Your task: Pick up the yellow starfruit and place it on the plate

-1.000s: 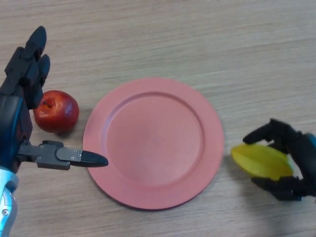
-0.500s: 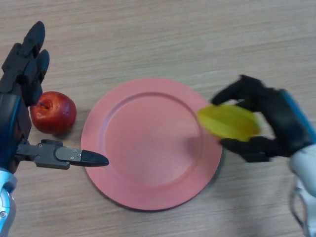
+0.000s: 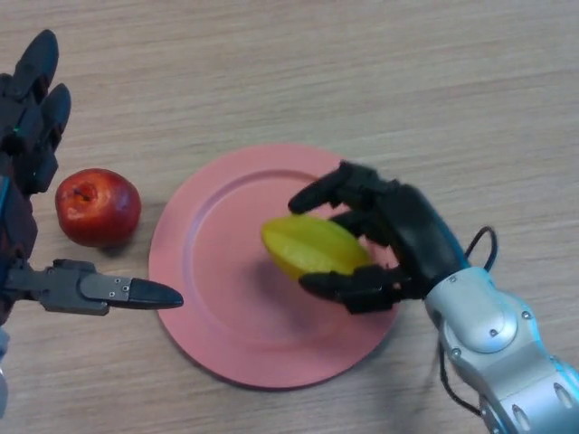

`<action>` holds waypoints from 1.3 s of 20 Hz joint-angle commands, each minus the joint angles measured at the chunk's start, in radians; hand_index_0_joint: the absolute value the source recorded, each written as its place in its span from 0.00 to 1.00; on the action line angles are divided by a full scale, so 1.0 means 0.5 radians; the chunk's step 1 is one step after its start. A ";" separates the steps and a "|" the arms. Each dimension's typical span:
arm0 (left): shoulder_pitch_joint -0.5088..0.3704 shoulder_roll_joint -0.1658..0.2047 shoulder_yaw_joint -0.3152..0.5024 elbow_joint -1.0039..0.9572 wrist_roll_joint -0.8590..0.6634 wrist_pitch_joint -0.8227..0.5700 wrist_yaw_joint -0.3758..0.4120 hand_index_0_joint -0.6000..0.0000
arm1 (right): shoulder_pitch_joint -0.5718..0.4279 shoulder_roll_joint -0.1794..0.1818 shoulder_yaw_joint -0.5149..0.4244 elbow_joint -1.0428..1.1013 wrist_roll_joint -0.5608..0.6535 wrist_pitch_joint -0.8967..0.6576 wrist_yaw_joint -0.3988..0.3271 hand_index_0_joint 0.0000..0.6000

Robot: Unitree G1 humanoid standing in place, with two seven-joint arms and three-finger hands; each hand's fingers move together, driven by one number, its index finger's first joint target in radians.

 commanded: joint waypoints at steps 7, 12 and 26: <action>-0.043 0.040 0.117 -0.165 -0.018 -0.189 0.036 1.00 | -0.133 -0.001 -0.077 -0.102 0.024 -0.182 -0.002 0.00; -0.052 0.033 0.085 -0.166 -0.020 -0.180 0.060 1.00 | -0.126 -0.001 -0.313 -0.250 0.127 -0.302 0.016 0.00; -0.083 0.045 0.036 0.023 -0.039 -0.271 0.079 1.00 | 0.158 -0.152 -0.948 -0.871 0.678 -0.460 0.080 0.00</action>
